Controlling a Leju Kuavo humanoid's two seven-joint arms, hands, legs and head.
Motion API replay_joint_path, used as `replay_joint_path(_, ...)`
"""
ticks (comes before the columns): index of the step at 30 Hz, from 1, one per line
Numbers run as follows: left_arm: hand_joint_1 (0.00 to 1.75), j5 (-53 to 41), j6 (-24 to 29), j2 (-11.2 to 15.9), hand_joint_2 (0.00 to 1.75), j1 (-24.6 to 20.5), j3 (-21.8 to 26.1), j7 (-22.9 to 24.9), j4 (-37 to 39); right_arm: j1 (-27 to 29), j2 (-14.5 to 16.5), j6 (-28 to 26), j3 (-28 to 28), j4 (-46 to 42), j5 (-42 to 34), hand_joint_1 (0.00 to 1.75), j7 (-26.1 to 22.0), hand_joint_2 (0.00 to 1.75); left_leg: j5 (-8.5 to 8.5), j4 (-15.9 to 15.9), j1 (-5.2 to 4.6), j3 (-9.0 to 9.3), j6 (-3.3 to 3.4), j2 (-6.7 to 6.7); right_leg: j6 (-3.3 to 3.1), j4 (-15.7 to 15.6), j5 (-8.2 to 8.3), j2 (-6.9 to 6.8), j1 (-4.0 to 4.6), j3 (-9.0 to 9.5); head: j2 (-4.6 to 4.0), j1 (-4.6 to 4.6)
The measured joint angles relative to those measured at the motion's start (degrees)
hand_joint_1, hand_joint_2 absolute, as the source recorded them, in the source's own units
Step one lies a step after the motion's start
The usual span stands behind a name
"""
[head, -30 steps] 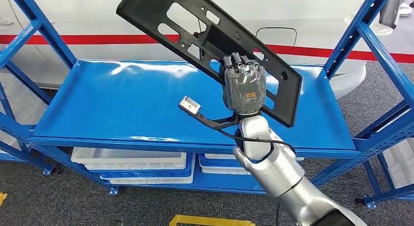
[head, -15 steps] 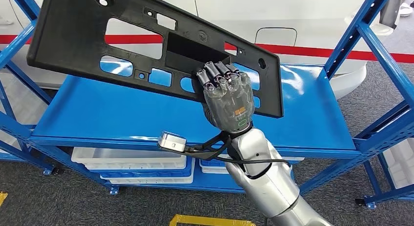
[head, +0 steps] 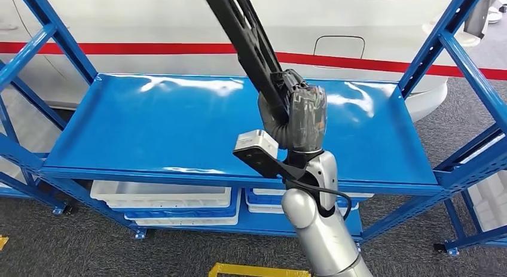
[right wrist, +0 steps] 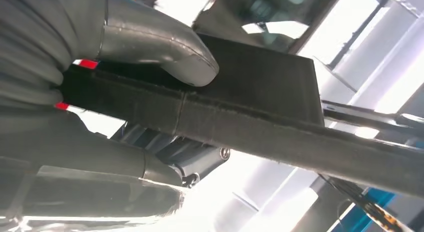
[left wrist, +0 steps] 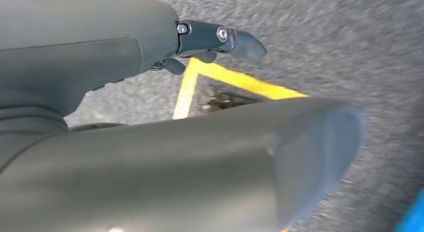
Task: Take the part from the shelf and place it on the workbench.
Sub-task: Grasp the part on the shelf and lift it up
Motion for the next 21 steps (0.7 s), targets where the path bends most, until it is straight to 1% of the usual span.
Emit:
replay_joint_path(1,0.0,0.3,-0.5,-0.1,0.0,0.0,0.3,-0.7,0.0,0.1,-0.1,0.3,-0.4,-0.3,-1.4,1.75,-0.7,1.75,0.39,-0.6,0.07,0.1,0.34,0.1,-0.39,3.2,-1.84,-0.08,-0.01,-1.39,0.0,0.19)
replay_joint_path(2,0.0,0.6,-0.9,-0.2,0.0,0.0,0.6,-1.3,0.0,0.1,-0.2,0.5,-0.8,-0.6,-2.4,1.75,-1.2,1.75,0.55,-0.7,-0.08,-0.05,0.48,0.11,-0.67,7.1,-3.83,-0.11,-0.18,-3.04,0.0,0.28)
replay_joint_path(3,0.0,0.8,-1.3,-0.2,0.0,0.0,0.9,-1.6,-0.1,0.3,-0.3,0.6,-1.2,-0.7,-3.0,1.75,-1.4,1.75,0.63,-0.6,-0.08,-0.31,0.42,0.12,-0.68,10.7,-5.32,-0.12,-0.36,-4.45,0.0,0.39)
replay_joint_path(4,0.0,1.1,-1.7,-0.2,0.0,0.0,1.3,-1.7,-0.1,0.4,-0.4,0.6,-1.5,-0.7,-3.5,1.75,-1.7,1.75,0.71,-0.5,-0.06,-0.59,0.29,0.12,-0.34,12.6,-5.98,-0.13,-0.57,-5.11,0.0,0.41)
replay_joint_path(5,0.0,1.3,-2.0,-0.2,0.0,0.0,1.5,-1.8,-0.1,0.5,-0.5,0.6,-1.7,-0.8,-3.8,1.75,-1.8,1.75,0.8,-0.3,0.05,-0.92,0.08,0.12,0.29,12.4,-5.72,-0.15,-0.84,-4.65,0.0,0.41)
replay_joint_path(6,0.0,1.5,-2.3,-0.2,0.0,0.0,1.8,-1.9,-0.1,0.5,-0.6,0.7,-1.8,-0.9,-4.0,1.75,-2.0,1.75,0.82,0.1,0.25,-1.32,-0.22,0.11,1.13,9.9,-4.7,-0.24,-1.18,-2.97,0.0,0.44)
replay_joint_path(7,0.0,1.8,-2.5,-0.1,0.0,0.0,2.1,-2.1,-0.1,0.5,-0.7,0.7,-1.9,-1.1,-4.2,1.75,-2.1,1.75,0.7,0.8,0.48,-1.87,-0.67,0.1,2.02,5.9,-3.74,-0.37,-1.58,-0.58,0.0,0.47)
replay_joint_path(8,0.0,1.9,-2.7,0.0,0.0,0.0,2.4,-2.2,-0.1,0.4,-0.7,0.7,-1.9,-1.2,-4.3,1.75,-2.2,1.75,0.51,1.7,0.56,-2.55,-1.2,0.06,2.62,2.8,-2.82,-0.28,-1.65,1.54,0.0,0.55)
replay_joint_path(9,0.0,2.1,-2.9,0.1,0.0,0.0,2.7,-2.3,-0.2,0.3,-0.7,0.7,-2.0,-1.4,-4.3,1.75,-2.3,1.75,0.26,2.7,0.56,-3.17,-1.74,-0.03,2.83,0.9,-2.29,-0.14,-1.71,2.71,0.0,0.65)
replay_joint_path(10,0.0,2.2,-3.0,0.2,0.0,0.0,2.9,-2.5,-0.3,0.3,-0.7,0.7,-2.0,-1.5,-4.4,1.75,-2.3,1.75,0.05,3.7,0.51,-3.77,-2.16,-0.16,2.57,0.5,-2.4,0.08,-1.73,3.02,0.0,0.64)
replay_joint_path(11,0.0,2.2,-3.0,0.3,0.0,0.0,3.0,-2.7,-0.4,0.3,-0.6,0.7,-2.1,-1.6,-4.4,1.75,-2.3,1.75,-0.03,4.3,0.45,-4.19,-2.43,-0.29,2.06,1.3,-2.44,0.34,-1.56,2.65,0.0,0.53)
replay_joint_path(13,0.0,2.2,-3.1,0.3,0.0,0.1,3.4,-2.9,-0.4,0.2,-0.6,0.7,-2.2,-1.7,-4.4,1.75,-2.3,1.75,-0.38,5.3,0.85,-4.76,-2.73,-0.39,0.99,1.7,-2.69,0.39,-1.82,2.02,0.0,0.15)
replay_joint_path(14,0.0,2.2,-3.1,0.4,0.0,0.2,3.5,-2.9,-0.4,0.2,-0.5,0.7,-2.3,-1.7,-4.4,1.75,-2.3,1.75,-1.34,6.1,1.05,-5.13,-2.85,-0.31,0.56,1.8,-2.5,0.37,-1.73,1.78,0.0,0.03)
replay_joint_path(15,0.0,2.2,-3.1,0.4,0.0,0.3,3.6,-2.9,-0.4,0.2,-0.5,0.7,-2.3,-1.7,-4.4,1.75,-2.3,1.75,-3.02,8.0,1.19,-5.81,-2.96,-0.23,0.15,1.8,-2.24,0.34,-1.67,1.54,0.0,-0.05)
replay_joint_path(16,0.0,2.2,-3.1,0.4,0.0,0.3,3.7,-2.9,-0.4,0.2,-0.4,0.7,-2.4,-1.8,-4.4,1.75,-2.3,1.75,-5.37,11.0,1.2,-6.81,-3.03,-0.14,-0.24,1.8,-1.97,0.31,-1.43,1.26,0.0,-0.12)
replay_joint_path(17,0.0,2.2,-3.1,0.4,0.0,0.3,3.8,-2.9,-0.4,0.2,-0.4,0.7,-2.4,-1.8,-4.4,1.75,-2.3,1.75,-7.85,14.7,1.16,-8.03,-3.02,-0.09,-0.56,1.8,-1.72,0.27,-1.14,0.93,0.0,-0.15)
replay_joint_path(18,0.0,2.2,-3.1,0.4,0.0,0.3,3.8,-3.0,-0.4,0.2,-0.4,0.7,-2.4,-1.8,-4.4,1.75,-2.3,1.75,-9.83,18.3,1.09,-9.12,-2.9,-0.08,-0.81,1.9,-1.48,0.24,-0.78,0.58,0.0,-0.19)
replay_joint_path(19,0.0,2.2,-3.1,0.4,0.0,0.3,3.9,-3.0,-0.4,0.2,-0.4,0.8,-2.4,-1.8,-4.4,1.75,-2.3,1.75,-10.93,20.8,0.96,-9.66,-2.61,-0.08,-1.02,1.9,-1.23,0.22,-0.39,0.24,0.0,-0.18)
replay_joint_path(20,0.0,2.2,-3.1,0.4,0.0,0.3,4.0,-3.0,-0.4,0.2,-0.4,0.8,-2.5,-1.8,-4.4,1.75,-2.3,1.75,-10.96,21.4,0.72,-9.23,-2.08,-0.09,-1.21,1.9,-1.0,0.22,0.03,-0.05,0.0,-0.18)
replay_joint_path(21,0.0,2.2,-3.1,0.4,0.0,0.3,4.0,-3.1,-0.4,0.2,-0.4,0.8,-2.5,-1.8,-4.4,1.75,-2.3,1.75,-10.08,19.9,0.3,-7.7,-1.21,-0.13,-1.37,1.9,-0.77,0.24,0.52,-0.28,0.0,-0.19)
